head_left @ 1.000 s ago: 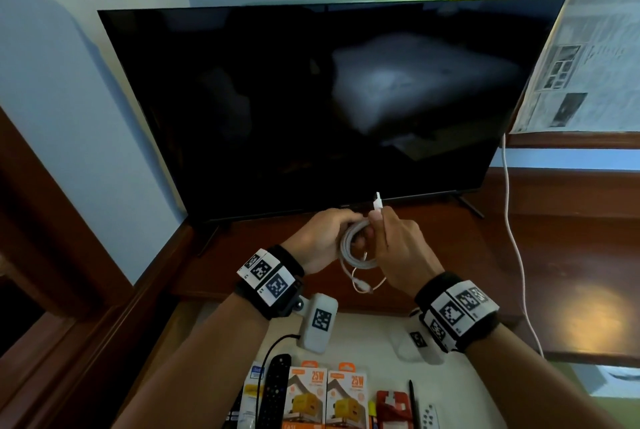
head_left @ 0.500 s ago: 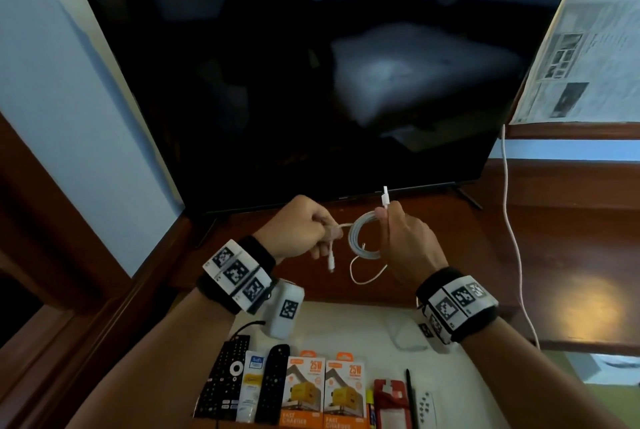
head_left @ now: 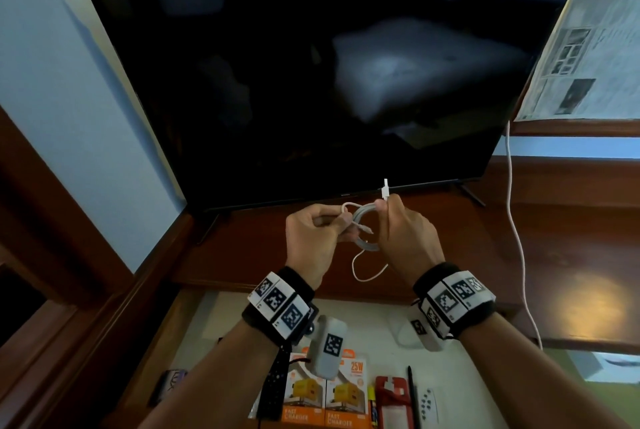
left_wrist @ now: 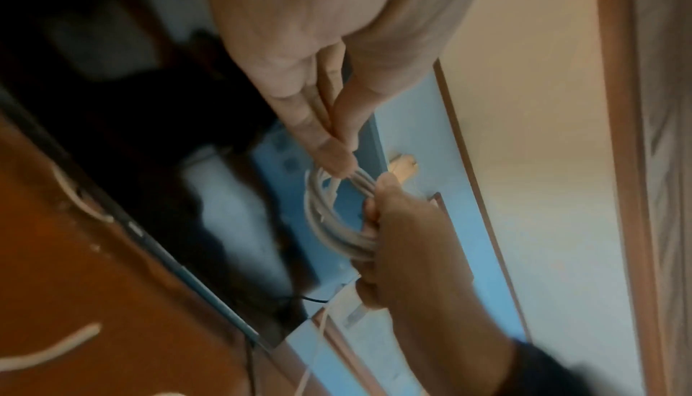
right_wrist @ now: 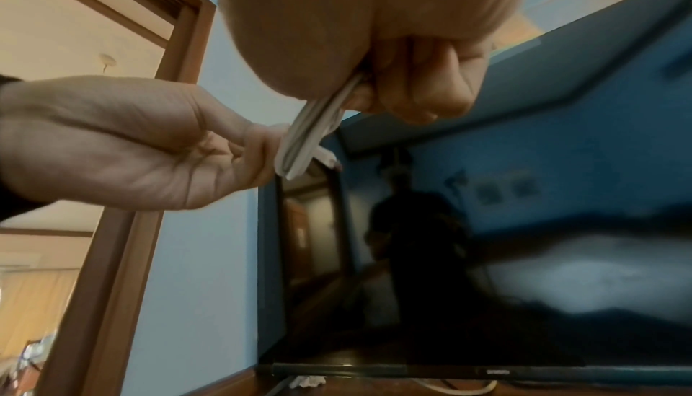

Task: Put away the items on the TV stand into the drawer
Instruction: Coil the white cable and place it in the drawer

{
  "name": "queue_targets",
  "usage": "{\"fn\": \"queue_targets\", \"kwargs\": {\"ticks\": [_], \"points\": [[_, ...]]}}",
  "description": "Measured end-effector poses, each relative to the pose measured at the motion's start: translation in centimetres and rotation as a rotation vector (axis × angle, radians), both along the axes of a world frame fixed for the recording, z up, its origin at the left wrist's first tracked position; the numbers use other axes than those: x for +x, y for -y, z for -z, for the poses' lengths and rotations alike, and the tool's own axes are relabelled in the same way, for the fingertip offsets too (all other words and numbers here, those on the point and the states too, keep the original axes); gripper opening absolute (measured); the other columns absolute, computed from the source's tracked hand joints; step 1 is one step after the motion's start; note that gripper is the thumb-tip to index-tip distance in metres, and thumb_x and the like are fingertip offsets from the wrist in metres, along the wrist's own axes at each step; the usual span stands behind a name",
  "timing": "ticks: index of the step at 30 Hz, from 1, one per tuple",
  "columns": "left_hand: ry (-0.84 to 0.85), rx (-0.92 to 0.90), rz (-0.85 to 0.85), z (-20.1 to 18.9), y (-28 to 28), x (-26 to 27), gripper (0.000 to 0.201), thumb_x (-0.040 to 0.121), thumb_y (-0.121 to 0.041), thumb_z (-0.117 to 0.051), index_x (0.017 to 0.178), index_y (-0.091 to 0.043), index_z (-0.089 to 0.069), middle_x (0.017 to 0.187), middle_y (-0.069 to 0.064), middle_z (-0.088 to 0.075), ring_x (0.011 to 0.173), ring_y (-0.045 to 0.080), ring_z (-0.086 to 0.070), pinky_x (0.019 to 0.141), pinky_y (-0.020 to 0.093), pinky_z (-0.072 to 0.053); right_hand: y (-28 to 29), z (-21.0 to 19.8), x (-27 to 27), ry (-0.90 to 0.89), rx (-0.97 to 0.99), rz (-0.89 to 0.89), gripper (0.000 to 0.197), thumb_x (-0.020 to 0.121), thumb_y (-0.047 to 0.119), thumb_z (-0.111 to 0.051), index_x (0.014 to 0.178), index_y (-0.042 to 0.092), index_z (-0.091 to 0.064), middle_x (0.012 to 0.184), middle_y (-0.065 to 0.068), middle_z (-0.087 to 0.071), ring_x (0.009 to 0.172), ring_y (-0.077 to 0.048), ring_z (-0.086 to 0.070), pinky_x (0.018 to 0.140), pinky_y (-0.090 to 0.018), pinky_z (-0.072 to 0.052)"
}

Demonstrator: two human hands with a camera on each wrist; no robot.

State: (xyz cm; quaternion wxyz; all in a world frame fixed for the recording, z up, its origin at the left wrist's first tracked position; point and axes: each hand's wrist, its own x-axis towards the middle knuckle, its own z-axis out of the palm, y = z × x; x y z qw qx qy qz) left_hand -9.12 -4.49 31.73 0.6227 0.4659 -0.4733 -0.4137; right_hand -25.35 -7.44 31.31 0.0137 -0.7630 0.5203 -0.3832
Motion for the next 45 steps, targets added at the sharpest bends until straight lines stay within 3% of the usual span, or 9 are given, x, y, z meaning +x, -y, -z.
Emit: {"fn": "queue_targets", "kwargs": {"ticks": [3, 7, 14, 19, 23, 30, 32, 39, 45], "points": [[0.309, -0.130, -0.069, 1.0, 0.5, 0.1, 0.007, 0.085, -0.018, -0.083, 0.083, -0.014, -0.077, 0.078, 0.000, -0.072, 0.065, 0.008, -0.062, 0.064, 0.022, -0.049, -0.2, -0.1, 0.1, 0.144, 0.001, -0.061, 0.028, 0.109, 0.029, -0.033, 0.087, 0.019, -0.048, 0.049, 0.008, -0.044, 0.034, -0.009, -0.038, 0.037, -0.019, -0.026], [0.403, -0.182, -0.006, 1.6, 1.7, 0.9, 0.029, 0.083, -0.019, -0.085, 0.073, -0.013, -0.058, 0.079, 0.009, -0.059, 0.062, 0.014, -0.049, 0.058, 0.027, -0.044, -0.4, -0.4, 0.5, 0.275, 0.073, -0.138, 0.030, 0.110, 0.027, -0.033, 0.084, 0.024, -0.048, 0.048, 0.008, -0.040, 0.034, -0.011, -0.034, 0.036, -0.024, -0.027], [0.513, -0.121, 0.200, 2.0, 3.1, 0.0, 0.018, 0.099, -0.012, -0.051, 0.111, -0.020, -0.063, 0.112, 0.004, -0.065, 0.106, 0.025, -0.063, 0.092, 0.039, -0.052, -1.2, -0.9, 1.4, 0.350, 0.088, -0.266, 0.039, 0.109, 0.029, -0.034, 0.075, 0.043, -0.044, 0.051, 0.009, -0.040, 0.042, -0.008, -0.034, 0.044, -0.037, -0.034], [0.701, 0.029, 0.274, 1.2, 1.9, -1.0, 0.058, 0.107, -0.040, -0.046, 0.065, -0.003, -0.066, 0.046, -0.004, -0.047, 0.039, 0.014, -0.038, 0.048, 0.034, -0.033, -0.1, -1.2, 0.5, 0.524, 0.141, -0.123, 0.039, 0.110, 0.030, -0.035, 0.078, 0.024, -0.057, 0.058, 0.007, -0.053, 0.046, -0.004, -0.047, 0.048, -0.024, -0.041], [0.750, -0.002, 0.293, 1.5, -0.5, -2.9, 0.069, 0.105, -0.055, -0.040, 0.058, -0.006, -0.049, 0.047, -0.001, -0.030, 0.043, 0.018, -0.022, 0.047, 0.041, -0.022, 1.5, -1.1, -0.2, 0.618, 0.291, -0.030, 0.042, 0.110, 0.035, -0.035, 0.100, 0.016, -0.072, 0.082, -0.003, -0.071, 0.068, -0.014, -0.063, 0.063, -0.022, -0.047], [0.626, -0.026, 0.431, 1.3, -2.8, -3.5, 0.068, 0.106, -0.057, -0.034, 0.056, -0.012, -0.035, 0.053, 0.004, -0.023, 0.045, 0.015, -0.014, 0.048, 0.033, -0.014, 3.0, 0.0, -1.1, 0.876, 0.569, -0.040, 0.043, 0.107, 0.037, -0.041, 0.079, 0.011, -0.062, 0.087, -0.027, -0.074, 0.065, -0.032, -0.067, 0.066, -0.041, -0.054], [0.614, -0.024, 0.466, 1.3, -2.9, -3.0, 0.066, 0.106, -0.057, -0.033, 0.055, -0.016, -0.033, 0.051, 0.000, -0.022, 0.045, 0.014, -0.014, 0.048, 0.034, -0.014, 2.7, 0.1, -0.8, 0.773, 0.568, -0.066, 0.046, 0.105, 0.043, -0.039, 0.077, 0.013, -0.060, 0.080, -0.027, -0.072, 0.065, -0.040, -0.066, 0.064, -0.046, -0.055], [0.729, -0.010, 0.422, 1.0, -3.0, -3.4, 0.062, 0.108, -0.049, -0.038, 0.057, -0.015, -0.036, 0.050, 0.001, -0.026, 0.046, 0.018, -0.020, 0.050, 0.039, -0.019, 2.5, -0.8, -1.4, 0.881, 0.566, -0.122, 0.044, 0.110, 0.032, -0.037, 0.076, 0.008, -0.053, 0.043, 0.000, -0.046, 0.034, -0.013, -0.038, 0.042, -0.026, -0.032], [1.200, -0.021, 0.470, 2.7, -1.0, -0.3, 0.048, 0.108, -0.052, -0.032, 0.074, -0.024, -0.049, 0.058, -0.003, -0.047, 0.048, 0.018, -0.041, 0.053, 0.042, -0.040, 2.0, 0.9, -4.0, 0.728, 0.582, -0.269, 0.044, 0.110, 0.032, -0.036, 0.100, 0.012, -0.074, 0.068, 0.000, -0.058, 0.065, -0.014, -0.057, 0.069, -0.027, -0.046]]}}
